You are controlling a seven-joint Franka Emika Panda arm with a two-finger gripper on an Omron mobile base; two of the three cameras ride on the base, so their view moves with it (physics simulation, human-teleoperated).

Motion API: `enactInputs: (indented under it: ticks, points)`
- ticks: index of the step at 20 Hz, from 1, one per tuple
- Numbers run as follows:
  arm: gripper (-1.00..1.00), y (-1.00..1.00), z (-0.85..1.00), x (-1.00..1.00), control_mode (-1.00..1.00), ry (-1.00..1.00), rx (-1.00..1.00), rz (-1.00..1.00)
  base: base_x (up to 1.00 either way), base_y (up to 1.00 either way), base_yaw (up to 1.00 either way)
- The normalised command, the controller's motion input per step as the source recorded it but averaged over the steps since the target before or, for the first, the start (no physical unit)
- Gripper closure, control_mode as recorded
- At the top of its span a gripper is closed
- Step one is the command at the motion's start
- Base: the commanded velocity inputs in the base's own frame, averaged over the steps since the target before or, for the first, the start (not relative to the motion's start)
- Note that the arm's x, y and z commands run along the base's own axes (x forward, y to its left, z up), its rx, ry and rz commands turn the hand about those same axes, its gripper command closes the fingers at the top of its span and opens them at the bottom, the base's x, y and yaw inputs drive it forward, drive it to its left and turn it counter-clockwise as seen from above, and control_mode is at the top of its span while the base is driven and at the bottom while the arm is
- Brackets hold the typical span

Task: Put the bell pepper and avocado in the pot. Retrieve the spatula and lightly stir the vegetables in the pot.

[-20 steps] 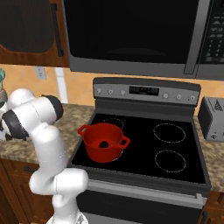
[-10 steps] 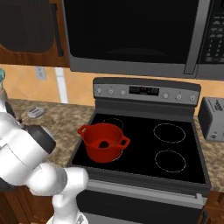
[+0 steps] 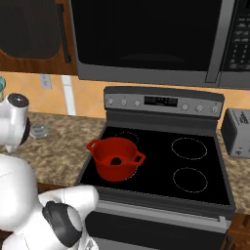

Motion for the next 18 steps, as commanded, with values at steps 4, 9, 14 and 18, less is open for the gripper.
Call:
enactInputs:
  ticks: [4,9,14,18]
  points:
    - [1.00,-0.39,0.92,-0.66,-1.00,0.27,0.55,-0.29,0.00,0.00,0.00]
    - [1.00,-0.60,0.61,-0.47,-1.00,0.31,0.50,-0.34,0.00,0.00,0.00]
    - [1.00,-0.90,0.40,-0.09,-1.00,0.31,0.41,-0.39,0.00,0.00,0.00]
    - [1.00,-0.83,0.35,0.13,-1.00,0.13,0.25,-0.47,0.00,0.00,0.00]
